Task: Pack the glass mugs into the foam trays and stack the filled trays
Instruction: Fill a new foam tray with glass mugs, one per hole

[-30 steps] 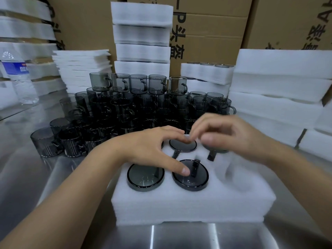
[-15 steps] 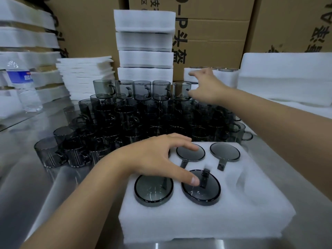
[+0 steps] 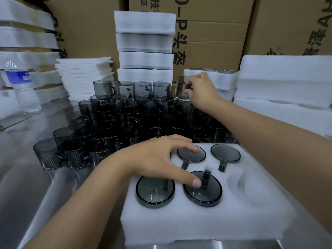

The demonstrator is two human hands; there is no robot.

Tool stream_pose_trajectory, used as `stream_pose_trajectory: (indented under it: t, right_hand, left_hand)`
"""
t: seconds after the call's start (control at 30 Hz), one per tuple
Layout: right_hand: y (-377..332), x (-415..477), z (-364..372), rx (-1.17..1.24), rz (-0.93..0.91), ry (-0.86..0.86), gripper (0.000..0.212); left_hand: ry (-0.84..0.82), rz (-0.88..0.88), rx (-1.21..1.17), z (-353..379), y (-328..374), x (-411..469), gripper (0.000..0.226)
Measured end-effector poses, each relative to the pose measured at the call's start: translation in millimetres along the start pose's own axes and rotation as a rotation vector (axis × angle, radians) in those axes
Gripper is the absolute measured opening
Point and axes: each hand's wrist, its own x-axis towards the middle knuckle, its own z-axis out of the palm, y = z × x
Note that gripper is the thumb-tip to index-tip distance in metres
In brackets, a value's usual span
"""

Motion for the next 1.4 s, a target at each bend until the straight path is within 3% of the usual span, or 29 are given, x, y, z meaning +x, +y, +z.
stream_pose_trajectory:
  t: [0.23,0.3,0.5,0.67,0.83,1.03,1.4]
  right_hand:
    - [-8,-31,-37,0.135,-0.025,0.156,0.009]
    - [-13,-51,-47,0.195,-0.039,0.146,0.004]
    - [-24,-117,-61,0.372,-0.039,0.034,0.020]
    - [-16,-149,-44,0.474,-0.001,0.026,0.019]
    - [-6,-154,-37,0.616,0.083,0.019,0.025]
    - [-6,-158,-38,0.685,-0.002,0.007,0.028]
    - [0,-160,-38,0.769,-0.082,-0.007,0.048]
  left_hand:
    - [0.000,0.012,-0.001,0,-3,2,0.068]
    - [0.003,0.014,0.015,0,-4,2,0.071]
    - [0.028,0.033,0.015,1,-3,4,0.061]
    - [0.196,0.070,-0.152,1,-2,5,0.048]
    - [0.333,-0.012,-0.203,2,-6,11,0.103]
    - [0.409,-0.043,-0.371,4,1,9,0.066]
    - [0.367,-0.086,-0.399,4,1,7,0.065]
